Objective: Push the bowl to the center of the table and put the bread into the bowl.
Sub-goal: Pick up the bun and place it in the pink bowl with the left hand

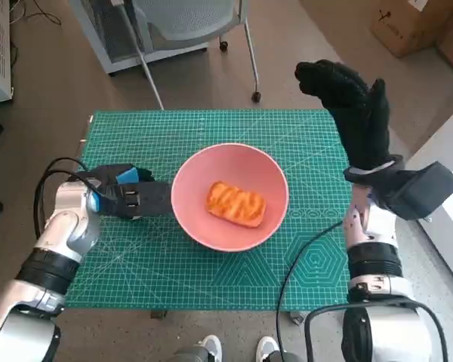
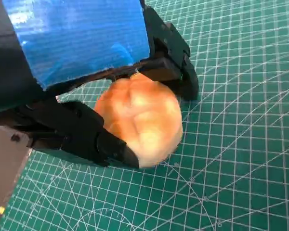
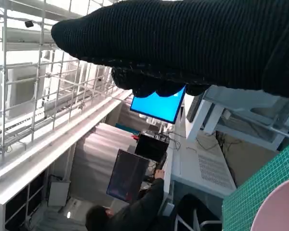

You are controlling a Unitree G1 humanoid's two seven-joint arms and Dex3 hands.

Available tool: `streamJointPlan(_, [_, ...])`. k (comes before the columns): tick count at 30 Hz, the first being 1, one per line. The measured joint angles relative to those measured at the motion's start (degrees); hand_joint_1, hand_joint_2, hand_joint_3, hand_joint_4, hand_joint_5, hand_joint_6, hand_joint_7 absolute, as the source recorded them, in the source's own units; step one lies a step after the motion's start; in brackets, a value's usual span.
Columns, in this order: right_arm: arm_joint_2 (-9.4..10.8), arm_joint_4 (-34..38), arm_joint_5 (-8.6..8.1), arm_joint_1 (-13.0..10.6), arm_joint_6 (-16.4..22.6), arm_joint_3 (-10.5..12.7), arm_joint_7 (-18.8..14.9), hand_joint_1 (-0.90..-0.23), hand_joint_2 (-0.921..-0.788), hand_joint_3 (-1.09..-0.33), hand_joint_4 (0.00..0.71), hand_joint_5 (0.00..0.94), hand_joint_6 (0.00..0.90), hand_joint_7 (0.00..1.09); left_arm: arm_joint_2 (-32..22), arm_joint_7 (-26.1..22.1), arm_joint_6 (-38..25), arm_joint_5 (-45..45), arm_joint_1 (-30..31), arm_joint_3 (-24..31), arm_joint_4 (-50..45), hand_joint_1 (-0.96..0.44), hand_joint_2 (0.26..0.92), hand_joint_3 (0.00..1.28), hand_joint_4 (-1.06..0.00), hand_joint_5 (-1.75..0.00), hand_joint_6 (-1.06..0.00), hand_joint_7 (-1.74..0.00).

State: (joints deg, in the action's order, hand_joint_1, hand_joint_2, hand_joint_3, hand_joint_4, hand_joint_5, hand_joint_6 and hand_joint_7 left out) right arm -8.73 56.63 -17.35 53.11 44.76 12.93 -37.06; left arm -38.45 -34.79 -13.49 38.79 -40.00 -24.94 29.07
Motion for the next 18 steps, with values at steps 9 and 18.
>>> streamJointPlan(9, [0.0, -0.2, 0.0, -0.2, -0.1, -0.3, 0.0, -0.549, -0.921, -0.497, 0.235, 0.001, 0.448, 0.0, -2.2, 1.8, -0.4, -1.8, 3.1, 6.1, -9.2, 0.0, 0.92, 0.08, -0.6, -1.32, -0.71, -1.03])
streamJointPlan(18, [0.2, -0.6, 0.0, -0.3, -0.6, -0.8, -0.1, -0.549, -0.921, -0.499, 0.237, 0.001, 0.438, 0.0, -3.6, 1.8, -3.6, -3.8, 4.2, 13.4, -24.0, 0.0, 0.92, 0.07, -0.63, -1.22, -0.67, -1.13])
